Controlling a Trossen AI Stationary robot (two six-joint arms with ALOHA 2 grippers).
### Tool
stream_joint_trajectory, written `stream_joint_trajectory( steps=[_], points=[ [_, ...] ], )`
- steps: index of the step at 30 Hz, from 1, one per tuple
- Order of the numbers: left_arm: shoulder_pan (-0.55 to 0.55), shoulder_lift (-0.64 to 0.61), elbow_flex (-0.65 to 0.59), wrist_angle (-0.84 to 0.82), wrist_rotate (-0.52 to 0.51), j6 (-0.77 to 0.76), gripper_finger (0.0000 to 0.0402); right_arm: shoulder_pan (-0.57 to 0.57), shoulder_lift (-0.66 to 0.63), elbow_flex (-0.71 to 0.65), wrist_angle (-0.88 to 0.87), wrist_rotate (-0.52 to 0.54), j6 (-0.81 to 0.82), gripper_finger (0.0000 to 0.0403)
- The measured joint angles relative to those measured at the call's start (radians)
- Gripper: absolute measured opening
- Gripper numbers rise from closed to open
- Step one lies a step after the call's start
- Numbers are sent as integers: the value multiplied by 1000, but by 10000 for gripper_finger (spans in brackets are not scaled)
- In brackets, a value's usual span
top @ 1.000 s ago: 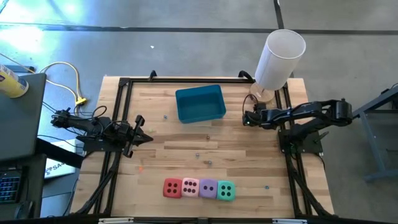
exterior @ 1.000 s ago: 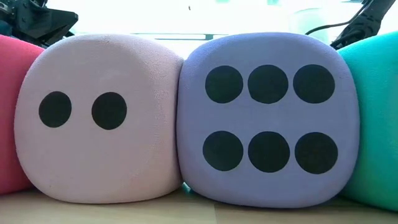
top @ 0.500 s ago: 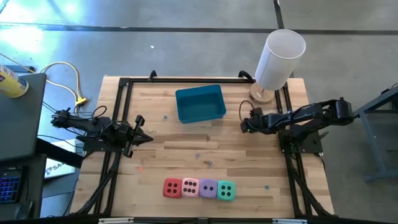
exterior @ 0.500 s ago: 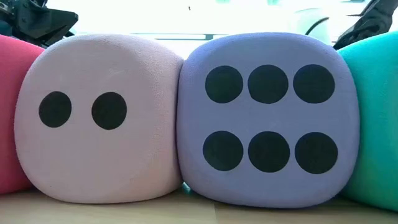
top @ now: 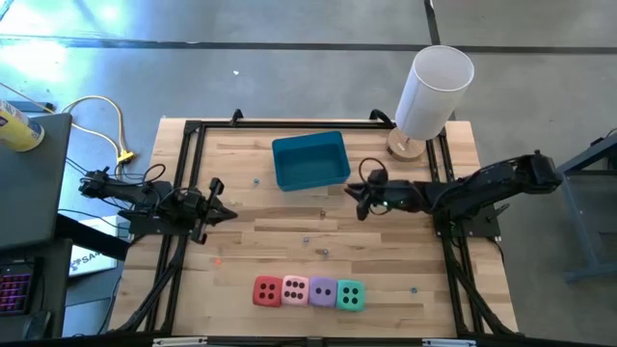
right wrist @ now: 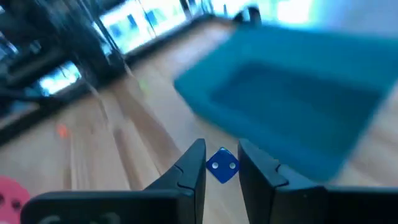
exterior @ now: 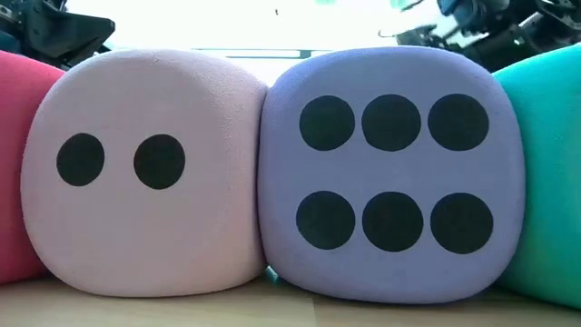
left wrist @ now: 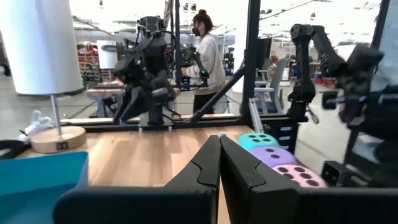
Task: Pick & Place Dice
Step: Put the small blue dice into the blue bin, then put the large blue dice into the blue bin
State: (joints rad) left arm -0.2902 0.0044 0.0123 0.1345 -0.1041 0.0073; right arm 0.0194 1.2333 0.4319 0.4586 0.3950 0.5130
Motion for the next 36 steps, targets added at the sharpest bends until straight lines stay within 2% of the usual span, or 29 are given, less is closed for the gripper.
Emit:
stream_joint_trajectory(
  steps=[8,14,18,32,36],
  points=[
    [0,0,0,0,-58,31,0,-114,45,150,-162,-44,-45,61],
    [0,0,0,1,-59,31,0,-161,179,265,-257,-71,-72,61],
    [0,0,0,1,-59,18,0,-181,265,316,-259,-82,-113,67],
    [0,0,0,1,-58,15,0,-230,311,368,-238,-50,-174,173],
    [0,0,0,1,-51,-26,0,-192,299,367,-121,-62,-235,198]
  ],
)
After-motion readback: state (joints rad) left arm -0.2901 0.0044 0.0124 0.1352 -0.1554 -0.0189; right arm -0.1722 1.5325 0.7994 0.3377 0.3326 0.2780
